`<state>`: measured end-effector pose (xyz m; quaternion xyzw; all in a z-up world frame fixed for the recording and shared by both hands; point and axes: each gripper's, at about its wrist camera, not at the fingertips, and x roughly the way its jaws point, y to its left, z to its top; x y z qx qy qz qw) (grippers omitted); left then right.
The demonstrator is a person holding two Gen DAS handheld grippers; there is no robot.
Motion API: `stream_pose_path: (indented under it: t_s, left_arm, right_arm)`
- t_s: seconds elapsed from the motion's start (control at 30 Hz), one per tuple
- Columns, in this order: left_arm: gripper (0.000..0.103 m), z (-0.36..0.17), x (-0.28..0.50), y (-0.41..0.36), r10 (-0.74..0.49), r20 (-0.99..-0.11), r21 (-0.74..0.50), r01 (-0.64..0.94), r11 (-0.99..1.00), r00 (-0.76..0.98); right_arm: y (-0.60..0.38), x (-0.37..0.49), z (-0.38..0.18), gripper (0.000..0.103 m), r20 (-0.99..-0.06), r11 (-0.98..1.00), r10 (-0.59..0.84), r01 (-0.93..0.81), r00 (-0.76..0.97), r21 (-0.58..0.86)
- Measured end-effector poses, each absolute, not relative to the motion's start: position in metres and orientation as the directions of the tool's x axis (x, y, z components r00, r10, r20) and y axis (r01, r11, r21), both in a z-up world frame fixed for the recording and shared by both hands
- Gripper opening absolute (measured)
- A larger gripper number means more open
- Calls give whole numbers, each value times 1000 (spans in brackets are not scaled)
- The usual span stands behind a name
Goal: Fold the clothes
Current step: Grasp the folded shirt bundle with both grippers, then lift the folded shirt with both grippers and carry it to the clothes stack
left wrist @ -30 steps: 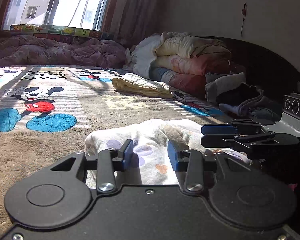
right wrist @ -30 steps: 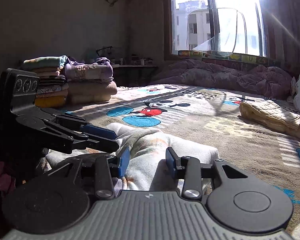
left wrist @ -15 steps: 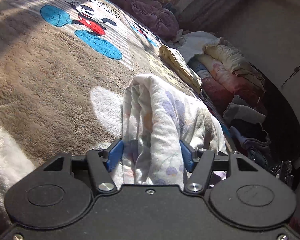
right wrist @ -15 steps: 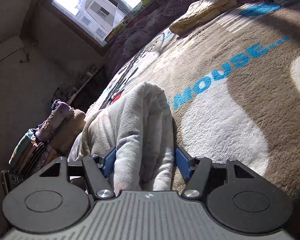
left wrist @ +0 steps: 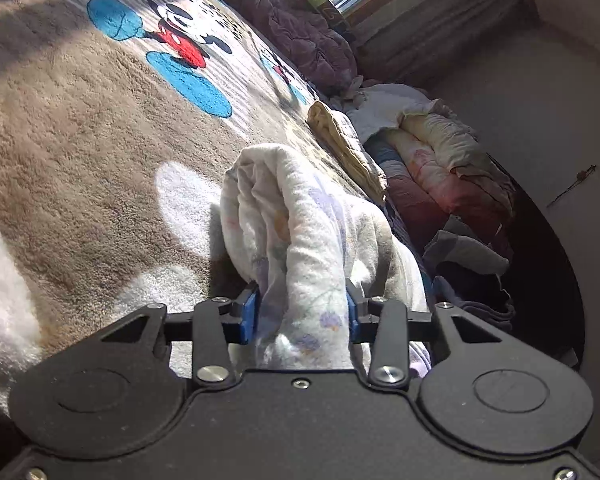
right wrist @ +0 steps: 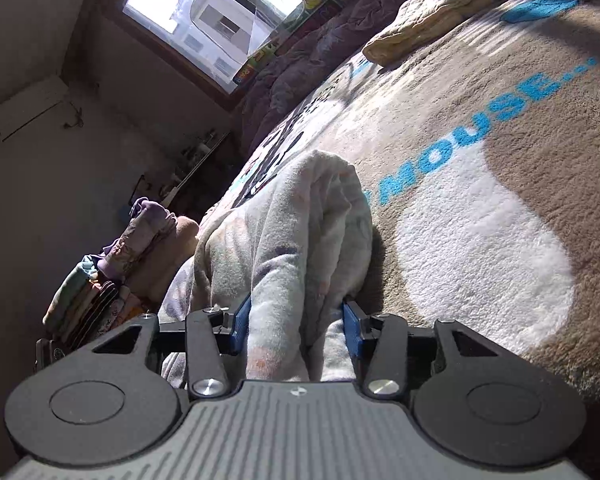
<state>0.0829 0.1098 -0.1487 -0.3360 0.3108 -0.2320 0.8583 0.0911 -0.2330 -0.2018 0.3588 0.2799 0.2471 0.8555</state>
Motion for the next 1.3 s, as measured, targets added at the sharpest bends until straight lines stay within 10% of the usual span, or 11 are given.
stream_pose_path:
  t_s: [0.13,0.23,0.47,0.77,1.3]
  left_arm:
    - [50,-138,78,121,-564,-375,-722,150,676,736]
    - [62,-162,86,129,-547,-446,-717,82,692,708]
    - [70,-167,82,145,-551,-422,-773,31,633,720]
    - [38,-158,75,122,-570,-350,-803,76,592,743]
    - [37,-24,22,255,-238,-52,-833,90,545,970]
  right_arm:
    - [-229,92,-179,42,-156,550,664,-337,731,764]
    - [-225,109,-193,67,-288,628,599,-215,747,748]
    - [-225,102,-203,69,-317,624,585,-164,746,764]
    - [-216,104,-212,47,-233,522,635,-187,736,832]
    - [-88,183,-80,44,43,250,865,-502,501,828]
